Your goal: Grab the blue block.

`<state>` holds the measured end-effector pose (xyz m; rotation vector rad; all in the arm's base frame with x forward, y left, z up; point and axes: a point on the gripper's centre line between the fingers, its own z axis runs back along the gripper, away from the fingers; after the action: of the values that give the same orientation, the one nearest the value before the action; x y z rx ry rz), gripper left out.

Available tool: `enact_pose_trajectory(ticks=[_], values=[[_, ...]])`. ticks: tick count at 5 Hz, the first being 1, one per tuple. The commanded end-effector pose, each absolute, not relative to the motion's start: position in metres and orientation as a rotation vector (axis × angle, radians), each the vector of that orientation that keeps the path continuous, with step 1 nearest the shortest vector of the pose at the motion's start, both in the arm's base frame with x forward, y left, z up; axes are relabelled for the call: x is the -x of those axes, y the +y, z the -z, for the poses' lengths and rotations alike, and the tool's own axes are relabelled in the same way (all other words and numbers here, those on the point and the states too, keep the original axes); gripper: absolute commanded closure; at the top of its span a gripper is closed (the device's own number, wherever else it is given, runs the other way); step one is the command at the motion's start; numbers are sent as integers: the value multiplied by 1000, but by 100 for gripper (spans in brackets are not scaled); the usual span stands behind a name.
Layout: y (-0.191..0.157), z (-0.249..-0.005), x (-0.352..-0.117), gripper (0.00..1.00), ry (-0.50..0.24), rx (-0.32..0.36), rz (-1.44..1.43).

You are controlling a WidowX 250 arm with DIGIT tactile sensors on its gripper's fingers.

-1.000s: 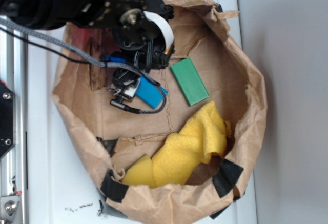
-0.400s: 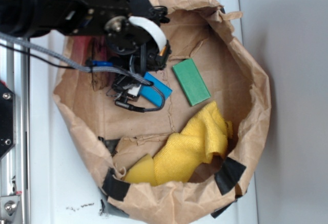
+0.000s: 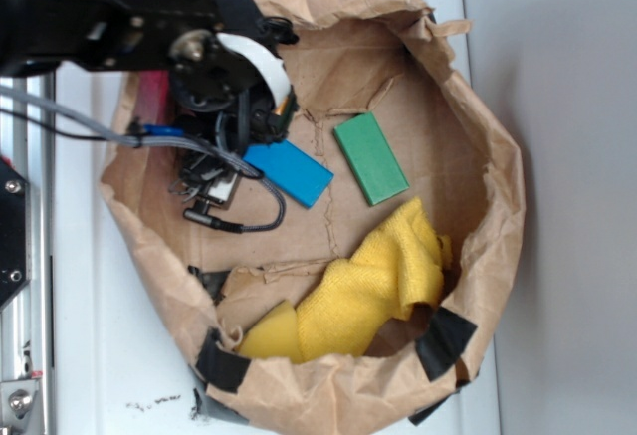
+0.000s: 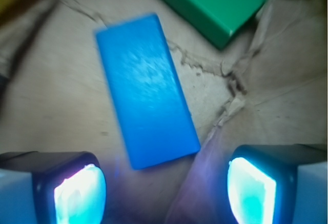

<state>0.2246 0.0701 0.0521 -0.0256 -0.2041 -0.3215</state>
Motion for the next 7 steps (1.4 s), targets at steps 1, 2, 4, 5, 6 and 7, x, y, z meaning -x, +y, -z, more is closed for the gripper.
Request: enact_pose_trajectory(ticks=[1, 2, 4, 5, 6, 7], values=[[56, -89, -223, 0, -225, 1, 273], [51, -85, -227, 0, -216, -19, 267], [33, -54, -250, 0, -239, -77, 247], [30, -43, -257, 0, -239, -93, 244], [34, -23, -260, 0, -248, -136, 239], [35, -18, -264, 100, -270, -140, 218]])
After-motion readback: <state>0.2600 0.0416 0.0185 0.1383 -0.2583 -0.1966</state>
